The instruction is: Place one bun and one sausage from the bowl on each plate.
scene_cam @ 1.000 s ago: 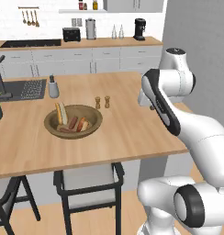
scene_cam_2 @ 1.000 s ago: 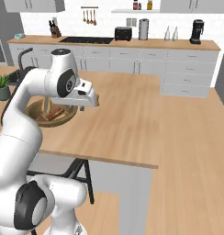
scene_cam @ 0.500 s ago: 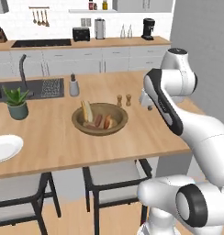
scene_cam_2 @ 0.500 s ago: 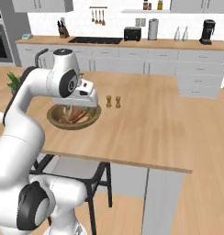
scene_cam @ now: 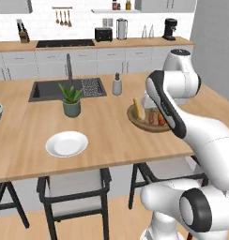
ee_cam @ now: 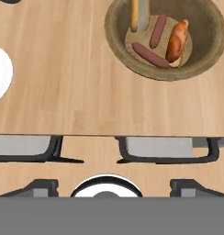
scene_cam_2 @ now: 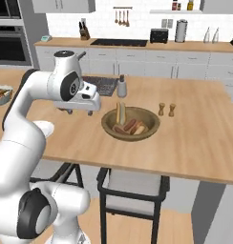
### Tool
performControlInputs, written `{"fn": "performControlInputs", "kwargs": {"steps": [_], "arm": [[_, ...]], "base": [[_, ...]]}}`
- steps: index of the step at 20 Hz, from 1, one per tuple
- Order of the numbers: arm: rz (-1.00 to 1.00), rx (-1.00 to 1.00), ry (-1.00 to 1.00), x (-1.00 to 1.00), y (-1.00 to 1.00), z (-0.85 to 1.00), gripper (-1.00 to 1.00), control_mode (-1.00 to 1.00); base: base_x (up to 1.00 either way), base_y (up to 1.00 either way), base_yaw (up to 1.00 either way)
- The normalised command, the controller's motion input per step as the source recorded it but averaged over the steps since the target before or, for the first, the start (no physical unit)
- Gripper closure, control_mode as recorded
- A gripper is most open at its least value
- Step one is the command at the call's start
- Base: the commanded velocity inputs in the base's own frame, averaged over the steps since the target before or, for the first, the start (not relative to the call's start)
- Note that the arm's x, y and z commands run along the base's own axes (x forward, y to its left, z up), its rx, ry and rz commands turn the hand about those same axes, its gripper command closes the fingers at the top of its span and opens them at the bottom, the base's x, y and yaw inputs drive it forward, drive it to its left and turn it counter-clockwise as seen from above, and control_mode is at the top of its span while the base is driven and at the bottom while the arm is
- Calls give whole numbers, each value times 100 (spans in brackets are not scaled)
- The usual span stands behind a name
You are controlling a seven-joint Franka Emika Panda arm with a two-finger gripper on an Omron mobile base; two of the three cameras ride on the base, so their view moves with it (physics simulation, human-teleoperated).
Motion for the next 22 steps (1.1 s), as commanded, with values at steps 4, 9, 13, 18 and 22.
{"fn": "performControlInputs", "kwargs": {"steps": [4, 9, 13, 18, 22], "arm": [[0, 0, 0, 0, 0, 0, -100, 100], [0, 0, 0, 0, 0, 0, -100, 100], [-2, 0, 2, 94, -24, 0, -100, -100], [-2, 0, 1, 57, -97, -5, -100, -100], [0, 0, 0, 47, -100, -32, -100, -100]], "base": [[7, 83, 0], [67, 28, -4], [0, 0, 0], [0, 0, 0], [0, 0, 0]]}}
